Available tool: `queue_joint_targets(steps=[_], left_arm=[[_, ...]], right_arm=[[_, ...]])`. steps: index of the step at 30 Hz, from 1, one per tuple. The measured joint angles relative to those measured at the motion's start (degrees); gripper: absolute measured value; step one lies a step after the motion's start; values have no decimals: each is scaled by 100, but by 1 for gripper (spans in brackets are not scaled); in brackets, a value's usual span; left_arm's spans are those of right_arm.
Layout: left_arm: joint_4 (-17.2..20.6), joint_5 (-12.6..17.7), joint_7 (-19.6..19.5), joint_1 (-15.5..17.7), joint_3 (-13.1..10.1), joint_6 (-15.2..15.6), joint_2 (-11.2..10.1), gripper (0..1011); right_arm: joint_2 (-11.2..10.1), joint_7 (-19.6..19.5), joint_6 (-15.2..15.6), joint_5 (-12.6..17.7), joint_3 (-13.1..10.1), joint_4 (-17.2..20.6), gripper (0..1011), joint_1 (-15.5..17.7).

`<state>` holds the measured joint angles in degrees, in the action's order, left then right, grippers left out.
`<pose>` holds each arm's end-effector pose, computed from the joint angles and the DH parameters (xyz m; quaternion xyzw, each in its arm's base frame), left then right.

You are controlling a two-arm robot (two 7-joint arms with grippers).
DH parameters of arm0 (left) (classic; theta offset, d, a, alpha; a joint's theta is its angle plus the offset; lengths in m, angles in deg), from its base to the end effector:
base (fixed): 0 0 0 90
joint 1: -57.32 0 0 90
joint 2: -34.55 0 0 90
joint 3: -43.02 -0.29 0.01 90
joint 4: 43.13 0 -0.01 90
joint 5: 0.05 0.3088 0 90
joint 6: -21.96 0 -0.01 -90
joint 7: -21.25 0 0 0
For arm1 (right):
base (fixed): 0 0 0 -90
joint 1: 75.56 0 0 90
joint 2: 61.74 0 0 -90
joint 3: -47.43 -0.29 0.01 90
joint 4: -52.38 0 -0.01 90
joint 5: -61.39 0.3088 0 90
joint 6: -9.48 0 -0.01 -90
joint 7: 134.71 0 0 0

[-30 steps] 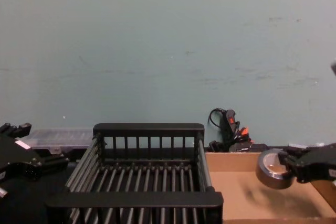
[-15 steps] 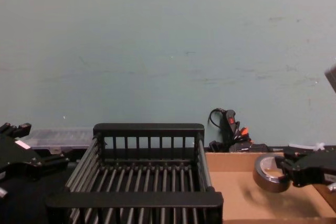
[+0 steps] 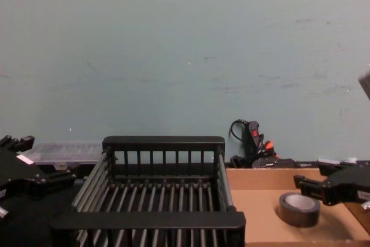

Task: Pick up the white tape and place it into the black box , Pick up the silver tape and place it into the brown box.

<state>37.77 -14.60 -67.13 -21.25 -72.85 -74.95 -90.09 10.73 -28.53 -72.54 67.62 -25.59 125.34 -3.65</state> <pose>0.3581 0.0826 -0.3023 0.1414 -0.1324 0.5799 0.7913 0.4083 -0.0319 -0.2910 -0.1647 -0.0146 -0.5237 0.8357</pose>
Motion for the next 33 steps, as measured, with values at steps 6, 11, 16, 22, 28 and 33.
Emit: queue_joint_targets(steps=[6, 11, 16, 22, 28, 33], left_arm=[[0, 0, 0, 0, 0, 0, 0, 1001], [0, 0, 0, 0, 0, 0, 0, 1001], [0, 0, 0, 0, 0, 0, 0, 1001], [0, 0, 0, 0, 0, 0, 0, 1001], [0, 0, 0, 0, 0, 0, 0, 1001], [0, 0, 0, 0, 0, 0, 0, 1001]], right_arm=[[-3, 0, 4, 5, 0, 3, 762, 2], [-5, 0, 8, 9, 1, 7, 906, 3], [-5, 0, 9, 10, 1, 9, 1002, 3], [-5, 0, 9, 10, 1, 9, 1002, 3], [-11, 50, 34, 29, -59, 123, 1002, 62], [-62, 124, 298, 123, -164, 449, 1002, 219]])
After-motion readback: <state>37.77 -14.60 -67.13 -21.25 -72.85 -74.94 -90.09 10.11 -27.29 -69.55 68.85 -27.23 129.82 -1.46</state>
